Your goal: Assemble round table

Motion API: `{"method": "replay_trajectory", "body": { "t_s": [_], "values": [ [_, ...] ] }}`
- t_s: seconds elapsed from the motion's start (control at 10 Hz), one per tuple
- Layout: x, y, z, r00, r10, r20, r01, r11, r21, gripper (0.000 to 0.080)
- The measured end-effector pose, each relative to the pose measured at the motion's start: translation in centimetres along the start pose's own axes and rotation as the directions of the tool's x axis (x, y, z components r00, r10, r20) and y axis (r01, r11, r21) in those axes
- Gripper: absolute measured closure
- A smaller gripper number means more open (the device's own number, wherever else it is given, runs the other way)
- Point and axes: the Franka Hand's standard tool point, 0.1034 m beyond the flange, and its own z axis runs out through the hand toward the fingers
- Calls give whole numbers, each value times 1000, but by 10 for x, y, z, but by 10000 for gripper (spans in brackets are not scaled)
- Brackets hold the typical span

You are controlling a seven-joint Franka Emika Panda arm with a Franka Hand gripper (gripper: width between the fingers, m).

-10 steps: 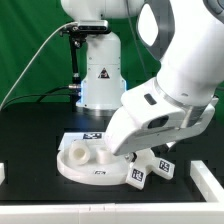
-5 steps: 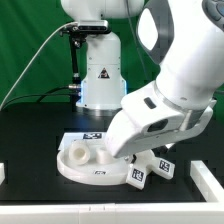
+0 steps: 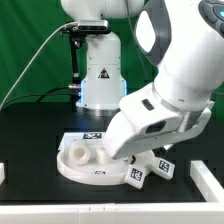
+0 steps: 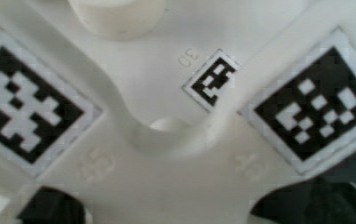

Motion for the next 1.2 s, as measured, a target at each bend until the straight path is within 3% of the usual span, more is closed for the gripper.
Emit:
{"method": "replay_trajectory", "body": {
  "t_s": [0.1,0.2,0.5,0.7,0.9,1.1,1.2],
  "values": [
    [0,0,0,1000,0,0,0,1000,0,279],
    [0,0,0,1000,0,0,0,1000,0,360],
    [-1,0,-4,1000,-2,2,2,1000,4,360],
    [-14,2,-34,1000,4,19,-4,1000,18,360],
    [-37,-5,-71,999,36,31,-36,999,9,360],
    [-34,-28,-81,998,60,27,-60,998,-14,359],
    [-35,-25,-79,998,52,29,-51,999,-11,359]
  ]
}}
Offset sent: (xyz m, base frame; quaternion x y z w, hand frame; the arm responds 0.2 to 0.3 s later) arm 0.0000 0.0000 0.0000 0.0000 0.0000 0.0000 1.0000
